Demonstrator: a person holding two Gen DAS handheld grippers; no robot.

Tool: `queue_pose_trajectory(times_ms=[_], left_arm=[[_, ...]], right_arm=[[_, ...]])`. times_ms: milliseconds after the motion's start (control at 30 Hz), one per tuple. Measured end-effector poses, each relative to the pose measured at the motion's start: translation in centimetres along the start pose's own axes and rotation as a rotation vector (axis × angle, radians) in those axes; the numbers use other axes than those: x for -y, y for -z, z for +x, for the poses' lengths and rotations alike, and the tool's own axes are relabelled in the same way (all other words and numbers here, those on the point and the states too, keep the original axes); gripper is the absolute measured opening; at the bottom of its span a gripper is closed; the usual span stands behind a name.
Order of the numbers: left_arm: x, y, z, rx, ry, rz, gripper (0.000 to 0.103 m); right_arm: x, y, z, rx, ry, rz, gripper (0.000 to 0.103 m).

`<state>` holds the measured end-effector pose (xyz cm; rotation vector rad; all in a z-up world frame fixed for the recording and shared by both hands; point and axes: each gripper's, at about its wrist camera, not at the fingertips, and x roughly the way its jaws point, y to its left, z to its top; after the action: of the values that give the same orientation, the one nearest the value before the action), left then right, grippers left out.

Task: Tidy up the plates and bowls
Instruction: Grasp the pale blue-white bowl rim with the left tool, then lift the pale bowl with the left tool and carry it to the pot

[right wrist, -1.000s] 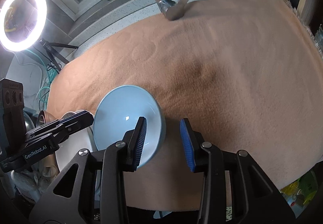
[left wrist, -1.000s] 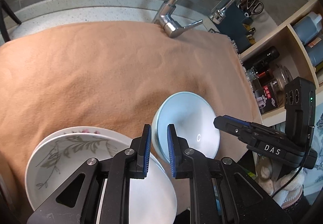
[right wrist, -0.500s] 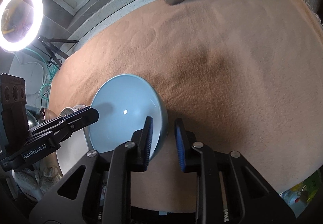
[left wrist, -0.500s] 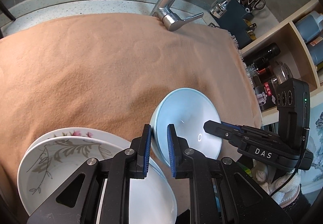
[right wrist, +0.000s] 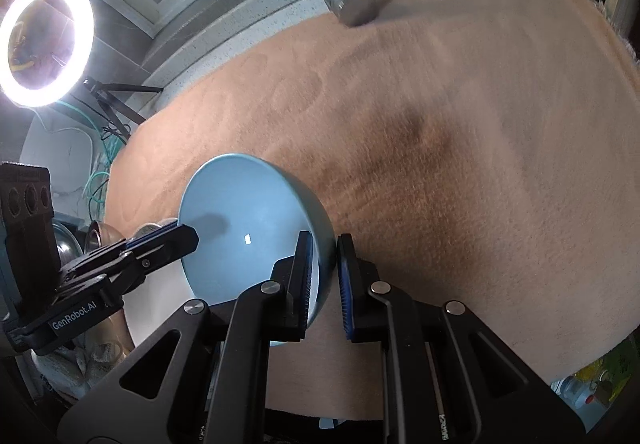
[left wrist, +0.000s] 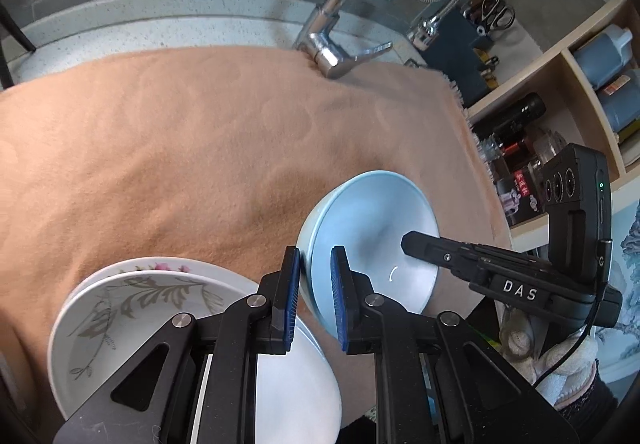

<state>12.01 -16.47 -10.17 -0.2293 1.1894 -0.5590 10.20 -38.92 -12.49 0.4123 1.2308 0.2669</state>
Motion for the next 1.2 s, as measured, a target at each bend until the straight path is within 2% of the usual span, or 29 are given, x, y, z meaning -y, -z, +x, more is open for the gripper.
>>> queue_pose_trajectory(times_ms=[233,467,767,1200], left_arm=[[-1.1,-0.1,-4.4,0.103,-0.007,-0.023,0.014],[-3.9,1.0,-9.5,0.206,-0.048,-0.089,0.014],[-8.3,3.9,-15.2,0.306,-0.114,-0.191,0.014],[-15.5,9.1,-21.0,0.380,-0.206,-0.389,0.014]], right_arm=[[-4.4,-1.2,-1.9,0.046,-0.033,-0.080,0.013],[-10.5,-1.7,-1.7,0.050,-0.089,-0.187,0.013],[-18.1,-0.6,0.6,0.010,-0.168,-0.317,0.013],[-28.2,2.7,5.8,-0.086,-0.231,-0.502,0.013]])
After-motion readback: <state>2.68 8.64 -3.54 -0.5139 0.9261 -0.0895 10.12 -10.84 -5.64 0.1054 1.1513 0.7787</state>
